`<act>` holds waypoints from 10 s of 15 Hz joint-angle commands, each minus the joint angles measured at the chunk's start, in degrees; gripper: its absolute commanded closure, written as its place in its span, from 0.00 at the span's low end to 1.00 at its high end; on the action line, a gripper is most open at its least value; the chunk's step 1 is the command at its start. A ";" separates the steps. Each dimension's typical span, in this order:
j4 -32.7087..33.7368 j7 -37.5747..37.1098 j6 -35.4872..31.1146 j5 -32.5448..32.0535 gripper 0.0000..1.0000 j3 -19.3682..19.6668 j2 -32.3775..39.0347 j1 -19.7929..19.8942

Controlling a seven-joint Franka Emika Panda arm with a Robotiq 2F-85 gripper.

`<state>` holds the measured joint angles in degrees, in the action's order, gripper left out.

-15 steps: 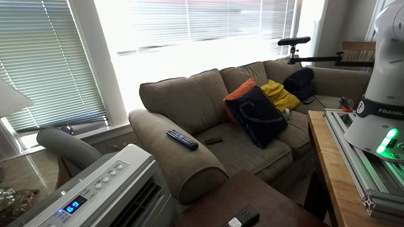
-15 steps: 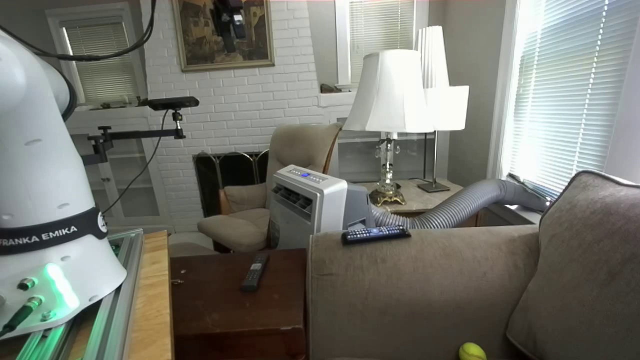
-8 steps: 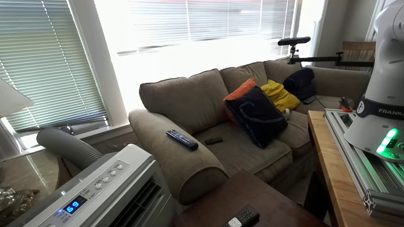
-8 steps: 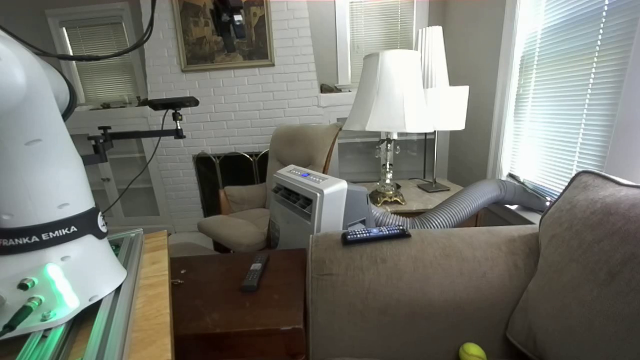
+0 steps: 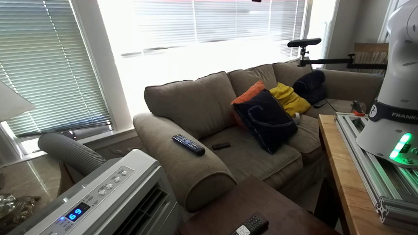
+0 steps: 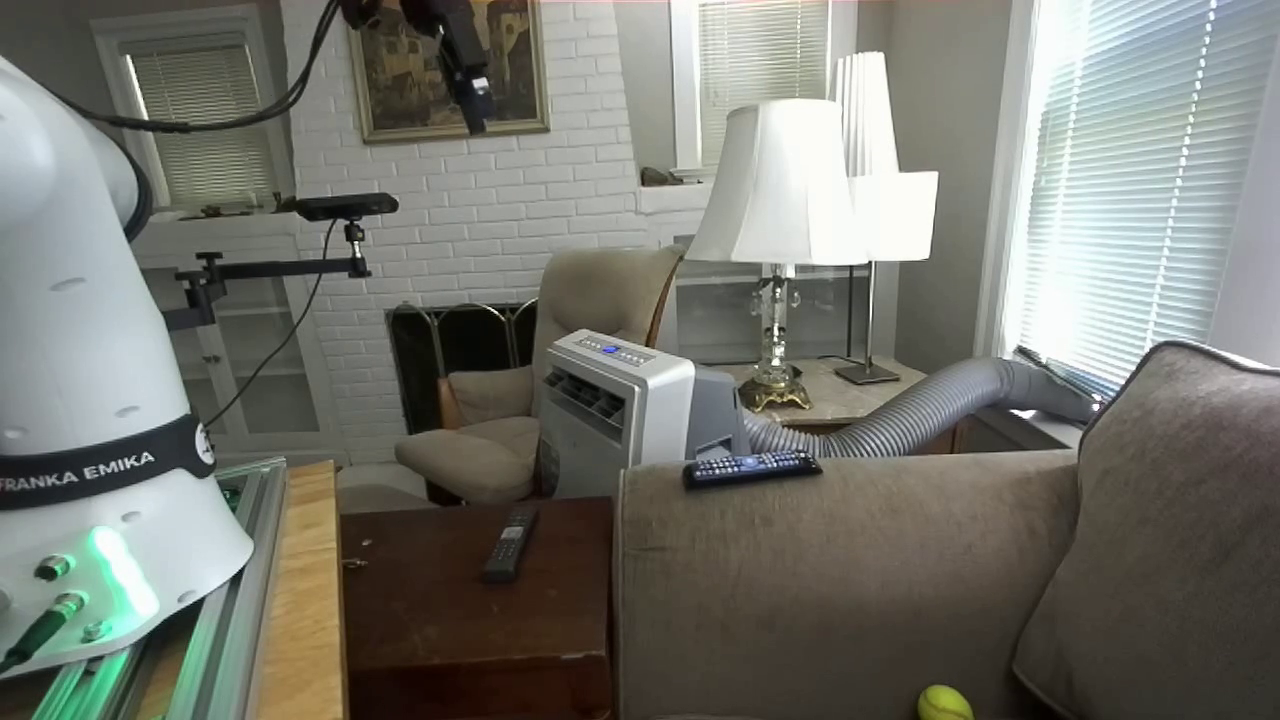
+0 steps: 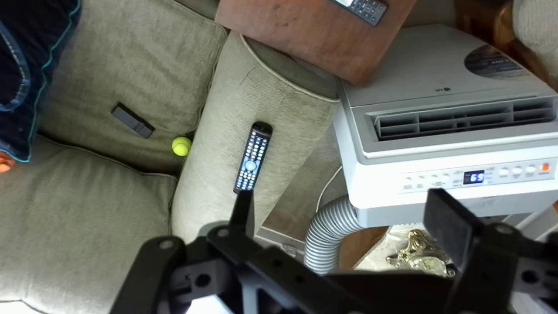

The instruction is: Turn off the electric fan

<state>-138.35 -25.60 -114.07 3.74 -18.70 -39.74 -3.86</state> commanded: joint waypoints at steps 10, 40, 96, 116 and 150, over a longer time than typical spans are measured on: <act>11.23 6.65 -16.02 0.15 0.00 0.07 26.50 -3.73; 34.18 26.01 -42.06 -8.91 0.00 0.97 63.07 -15.82; 95.05 11.24 -40.32 -11.24 1.00 24.57 116.36 -41.93; 97.80 5.70 -32.98 -10.72 1.00 28.77 118.54 -43.63; 70.86 25.12 11.09 -9.50 0.24 24.17 66.08 -27.79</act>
<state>-56.15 2.54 -103.62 -5.28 4.66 35.29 -31.14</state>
